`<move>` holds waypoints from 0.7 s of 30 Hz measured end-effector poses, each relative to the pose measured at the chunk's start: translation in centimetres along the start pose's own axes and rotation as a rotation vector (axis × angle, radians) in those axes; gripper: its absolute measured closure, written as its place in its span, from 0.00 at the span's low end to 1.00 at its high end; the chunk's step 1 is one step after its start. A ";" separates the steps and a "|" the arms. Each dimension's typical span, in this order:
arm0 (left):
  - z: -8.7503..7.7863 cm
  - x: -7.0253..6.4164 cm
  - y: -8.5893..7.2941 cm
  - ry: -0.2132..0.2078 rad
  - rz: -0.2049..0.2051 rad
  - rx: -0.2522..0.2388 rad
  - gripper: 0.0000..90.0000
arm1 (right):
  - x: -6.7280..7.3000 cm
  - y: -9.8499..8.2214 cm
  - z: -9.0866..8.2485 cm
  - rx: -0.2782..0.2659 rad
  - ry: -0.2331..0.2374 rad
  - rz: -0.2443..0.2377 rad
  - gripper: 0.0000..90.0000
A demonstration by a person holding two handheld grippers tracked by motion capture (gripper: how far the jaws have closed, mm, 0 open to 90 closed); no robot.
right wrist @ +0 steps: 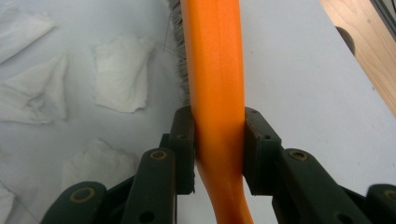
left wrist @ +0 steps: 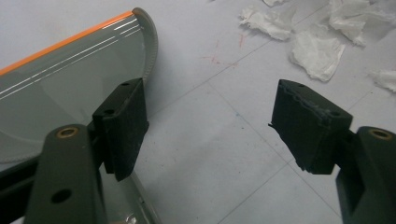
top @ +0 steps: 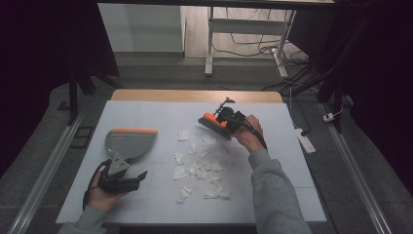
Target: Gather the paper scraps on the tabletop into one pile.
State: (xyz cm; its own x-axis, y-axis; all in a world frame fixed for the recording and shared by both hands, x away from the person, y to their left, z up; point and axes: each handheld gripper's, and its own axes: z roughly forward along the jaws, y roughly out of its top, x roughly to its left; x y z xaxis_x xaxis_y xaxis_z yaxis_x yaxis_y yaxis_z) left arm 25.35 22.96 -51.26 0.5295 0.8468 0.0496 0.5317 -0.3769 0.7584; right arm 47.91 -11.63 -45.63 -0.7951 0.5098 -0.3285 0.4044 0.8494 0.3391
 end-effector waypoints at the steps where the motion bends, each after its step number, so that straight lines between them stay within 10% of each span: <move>1: 0.0 0.2 0.0 0.005 -0.001 0.002 0.31 | 0.3 0.1 0.0 0.003 -0.003 -0.013 0.76; 21: -0.2 1.3 -0.6 0.002 -0.032 0.009 0.33 | 3.9 -1.5 -2.0 -0.018 0.037 -0.181 0.77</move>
State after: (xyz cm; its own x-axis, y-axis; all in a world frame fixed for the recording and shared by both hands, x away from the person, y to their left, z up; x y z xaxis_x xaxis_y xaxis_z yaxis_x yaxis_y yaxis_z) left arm 25.56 24.36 -51.55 0.5108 0.8593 0.0260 0.5543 -0.3524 0.7541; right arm 43.30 -11.16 -45.68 -0.8706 0.3428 -0.3530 0.2452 0.9242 0.2927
